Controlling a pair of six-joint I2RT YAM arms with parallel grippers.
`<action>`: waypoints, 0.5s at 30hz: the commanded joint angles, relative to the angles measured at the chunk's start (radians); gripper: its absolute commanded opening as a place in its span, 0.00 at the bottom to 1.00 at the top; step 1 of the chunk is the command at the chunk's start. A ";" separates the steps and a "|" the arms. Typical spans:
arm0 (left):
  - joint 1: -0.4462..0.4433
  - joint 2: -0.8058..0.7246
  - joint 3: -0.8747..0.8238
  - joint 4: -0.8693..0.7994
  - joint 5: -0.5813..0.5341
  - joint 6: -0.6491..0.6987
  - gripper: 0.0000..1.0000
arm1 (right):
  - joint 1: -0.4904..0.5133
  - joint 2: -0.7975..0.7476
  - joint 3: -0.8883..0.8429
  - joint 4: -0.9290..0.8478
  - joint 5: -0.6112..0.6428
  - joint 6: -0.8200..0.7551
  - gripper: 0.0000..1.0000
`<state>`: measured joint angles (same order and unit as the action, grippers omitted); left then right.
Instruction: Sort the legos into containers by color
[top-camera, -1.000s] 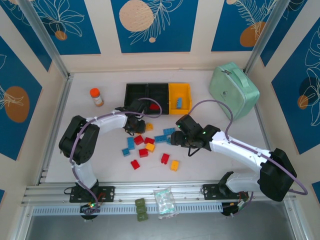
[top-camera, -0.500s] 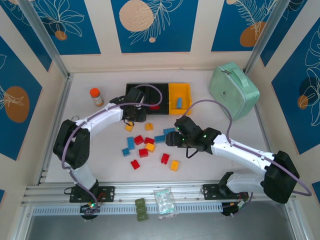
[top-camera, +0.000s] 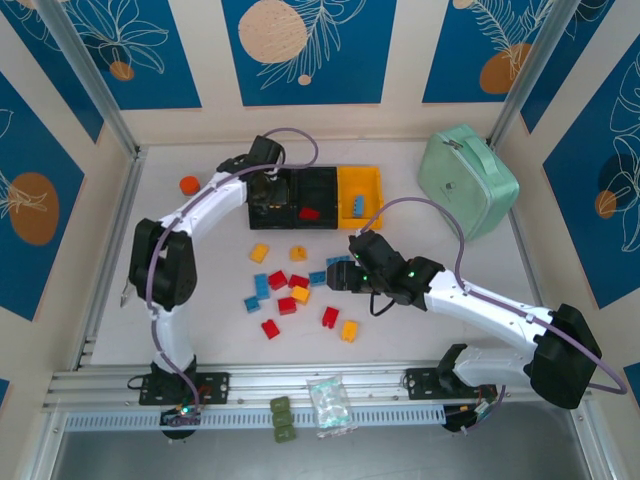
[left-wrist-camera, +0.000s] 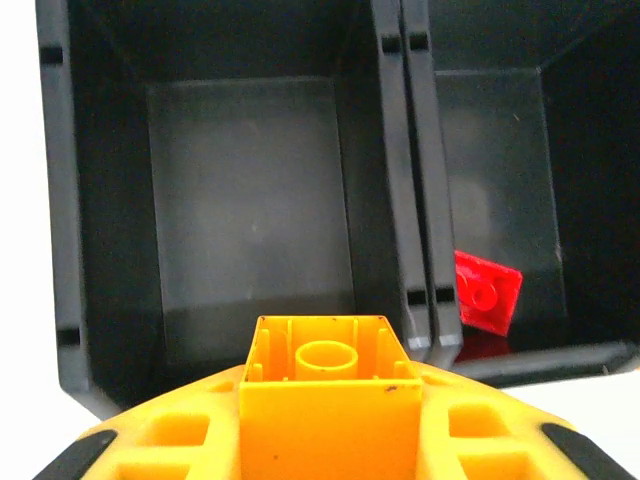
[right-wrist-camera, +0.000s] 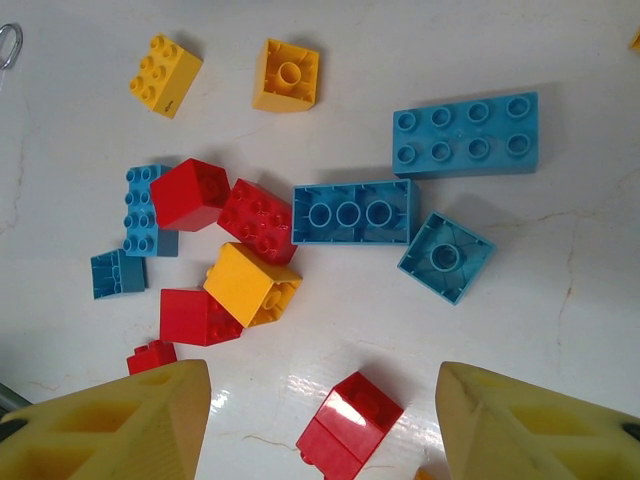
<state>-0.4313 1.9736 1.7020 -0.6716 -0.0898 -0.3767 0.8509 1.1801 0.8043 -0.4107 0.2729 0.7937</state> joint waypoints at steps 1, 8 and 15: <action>0.014 0.075 0.085 -0.067 -0.049 0.029 0.28 | 0.007 -0.025 -0.014 0.000 -0.003 0.014 0.61; 0.020 0.188 0.158 -0.081 -0.085 0.032 0.29 | 0.006 -0.029 -0.017 -0.007 0.007 0.022 0.61; 0.020 0.210 0.164 -0.082 -0.084 0.028 0.45 | 0.005 -0.030 -0.010 -0.021 0.016 0.022 0.62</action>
<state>-0.4210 2.1784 1.8282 -0.7273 -0.1600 -0.3595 0.8509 1.1721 0.8021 -0.4122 0.2745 0.8047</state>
